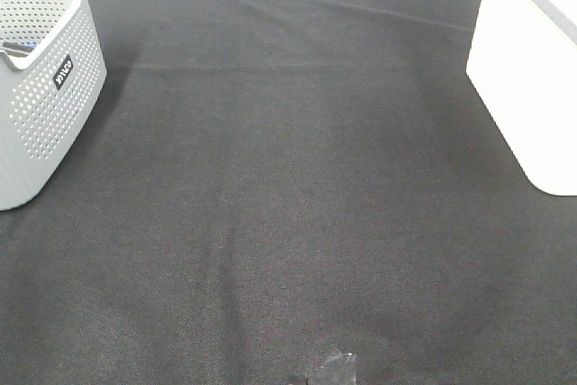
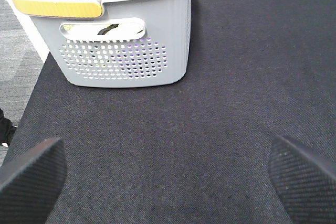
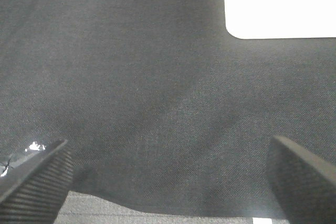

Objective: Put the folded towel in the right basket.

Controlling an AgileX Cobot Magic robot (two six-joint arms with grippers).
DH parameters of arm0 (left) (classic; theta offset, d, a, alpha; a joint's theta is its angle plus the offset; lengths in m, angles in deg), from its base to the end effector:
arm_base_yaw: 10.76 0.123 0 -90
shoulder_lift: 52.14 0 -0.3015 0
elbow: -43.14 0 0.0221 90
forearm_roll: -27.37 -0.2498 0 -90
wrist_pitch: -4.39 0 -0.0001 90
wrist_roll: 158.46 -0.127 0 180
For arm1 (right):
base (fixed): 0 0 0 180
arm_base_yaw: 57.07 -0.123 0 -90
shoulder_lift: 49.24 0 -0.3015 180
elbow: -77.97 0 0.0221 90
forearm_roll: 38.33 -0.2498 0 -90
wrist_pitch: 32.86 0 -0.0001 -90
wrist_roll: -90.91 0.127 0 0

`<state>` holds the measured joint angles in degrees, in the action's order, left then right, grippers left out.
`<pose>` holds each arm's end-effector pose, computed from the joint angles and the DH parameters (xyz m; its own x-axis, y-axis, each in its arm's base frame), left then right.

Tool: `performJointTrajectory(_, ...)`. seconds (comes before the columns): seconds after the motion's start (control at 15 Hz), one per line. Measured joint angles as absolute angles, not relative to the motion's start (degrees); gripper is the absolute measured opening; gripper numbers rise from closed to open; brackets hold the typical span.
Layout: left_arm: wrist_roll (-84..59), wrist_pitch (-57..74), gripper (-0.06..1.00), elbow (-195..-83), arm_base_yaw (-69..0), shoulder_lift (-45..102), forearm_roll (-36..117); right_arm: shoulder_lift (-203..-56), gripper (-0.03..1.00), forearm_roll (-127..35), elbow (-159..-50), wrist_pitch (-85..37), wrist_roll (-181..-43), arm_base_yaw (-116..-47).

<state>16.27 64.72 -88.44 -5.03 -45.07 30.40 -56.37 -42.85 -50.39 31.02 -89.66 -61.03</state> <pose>0.0088 -0.0050 0.2646 -0.4357 0.0223 -0.8998 -0.0300 0.9988 0.0393 0.0090 0.0096 0.2405 -0.5402 -0.0126 -0.8414 -0.1150 0.9916 0.0590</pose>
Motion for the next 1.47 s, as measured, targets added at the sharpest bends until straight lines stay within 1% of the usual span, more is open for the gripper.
performJointTrajectory(0.4,16.27,64.72,0.97,-88.44,-5.03,-45.07,30.40,-56.37,0.96,-42.85,-50.39,31.02,-89.72,-61.03)
performJointTrajectory(0.67,16.27,64.72,0.97,-88.44,-5.03,-45.07,30.40,-56.37,0.96,-43.26,-50.39,31.02,-89.72,-57.93)
performJointTrajectory(1.47,16.27,64.72,0.97,-88.44,-5.03,-45.07,30.40,-56.37,0.96,-43.43,-50.39,31.02,-89.72,-57.82)
